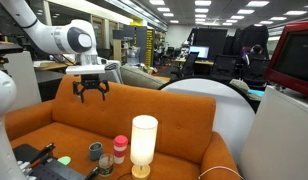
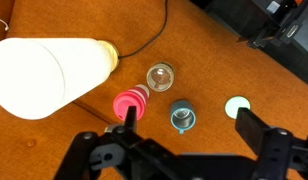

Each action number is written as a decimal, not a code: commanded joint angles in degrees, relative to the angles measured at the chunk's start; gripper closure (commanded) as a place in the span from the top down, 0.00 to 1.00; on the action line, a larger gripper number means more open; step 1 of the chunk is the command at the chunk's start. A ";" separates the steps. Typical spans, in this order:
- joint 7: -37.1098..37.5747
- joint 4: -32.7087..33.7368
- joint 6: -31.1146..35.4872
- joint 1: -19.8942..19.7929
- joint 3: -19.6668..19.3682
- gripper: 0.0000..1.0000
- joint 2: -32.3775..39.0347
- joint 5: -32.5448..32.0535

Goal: Move the grey mug towards the end of the couch

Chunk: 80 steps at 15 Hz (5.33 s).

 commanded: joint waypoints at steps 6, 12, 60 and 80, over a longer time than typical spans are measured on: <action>-4.83 1.48 4.42 1.26 0.27 1.00 3.72 5.20; -18.48 6.47 12.37 4.47 1.23 1.00 15.67 21.91; -11.35 42.15 20.06 -5.76 12.83 1.00 67.61 -1.12; -16.08 76.47 -1.47 -7.58 13.81 1.00 94.28 -0.55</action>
